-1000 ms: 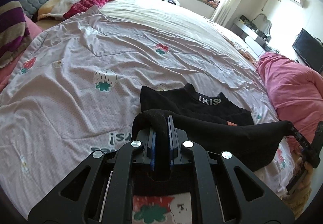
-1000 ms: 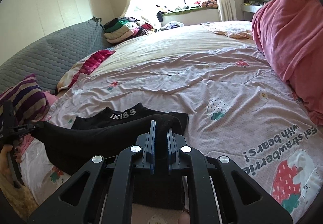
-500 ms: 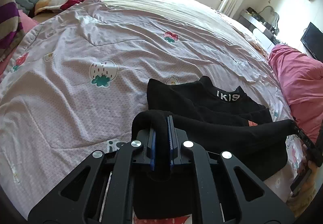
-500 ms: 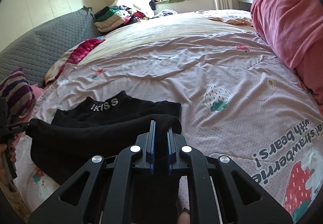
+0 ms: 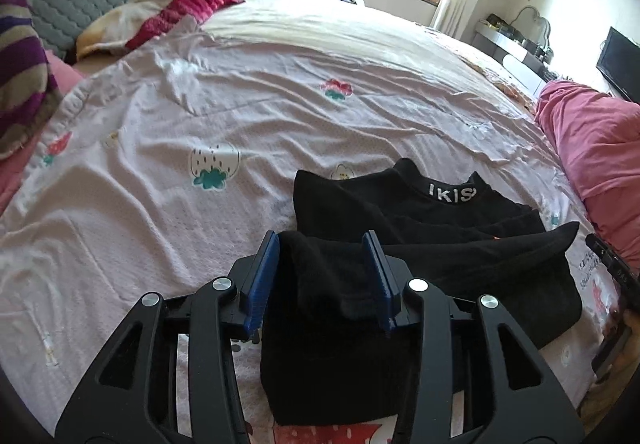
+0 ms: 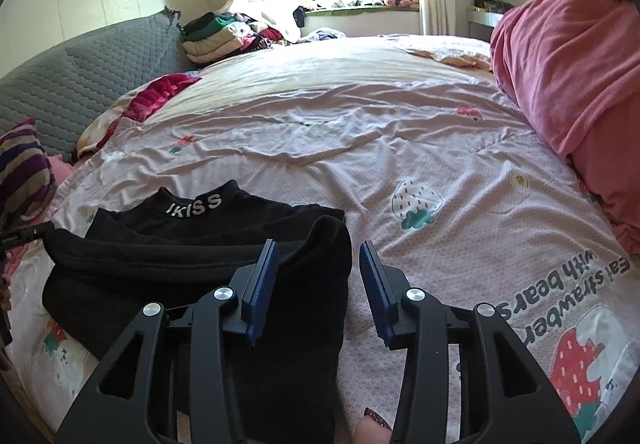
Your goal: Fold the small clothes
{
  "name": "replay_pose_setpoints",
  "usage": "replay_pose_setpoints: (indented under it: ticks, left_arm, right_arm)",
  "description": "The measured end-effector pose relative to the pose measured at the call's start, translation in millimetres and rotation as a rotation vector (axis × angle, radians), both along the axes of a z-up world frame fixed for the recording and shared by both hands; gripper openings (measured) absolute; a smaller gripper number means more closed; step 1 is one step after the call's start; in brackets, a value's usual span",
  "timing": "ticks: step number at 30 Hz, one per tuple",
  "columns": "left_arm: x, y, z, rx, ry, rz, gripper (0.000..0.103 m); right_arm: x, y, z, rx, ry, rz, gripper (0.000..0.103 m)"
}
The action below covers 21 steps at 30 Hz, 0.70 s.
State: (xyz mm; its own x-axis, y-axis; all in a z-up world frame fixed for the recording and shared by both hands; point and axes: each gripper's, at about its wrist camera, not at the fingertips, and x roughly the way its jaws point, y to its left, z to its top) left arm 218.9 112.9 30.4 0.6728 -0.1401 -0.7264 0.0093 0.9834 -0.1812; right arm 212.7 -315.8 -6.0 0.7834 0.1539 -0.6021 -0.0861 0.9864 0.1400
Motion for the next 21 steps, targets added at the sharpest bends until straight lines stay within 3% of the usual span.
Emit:
replay_pose_setpoints:
  ticks: [4,5,7,12,17,21]
  left_arm:
    - [-13.3,-9.4,8.1,0.016,-0.024,-0.036,0.034]
    - [-16.3,-13.0,9.1,0.021,-0.026,-0.05,0.033]
    - [-23.9,-23.6,9.9,0.04,-0.028,-0.086,0.022]
    - [-40.5,-60.0,-10.4,0.136,0.035,-0.221,0.016]
    - [-29.3,-74.3,-46.0,0.248,0.12,-0.25,0.016]
    - [-19.7,-70.5,-52.5,0.235,0.127,-0.245,0.017]
  right_arm:
    - [-9.4,10.4,5.3,-0.011,-0.015,0.053,0.038]
    - [-11.4,14.1,5.4,-0.011,-0.009,0.081,0.027]
    - [-15.5,24.7,3.3,-0.021,0.01,0.146,0.011]
    - [-22.0,53.0,-14.6,-0.129,0.059,0.244,0.011]
    - [-12.4,64.6,-41.6,-0.168,0.138,0.249,0.011]
    - [-3.5,61.4,-50.1,-0.153,0.156,0.231,0.011]
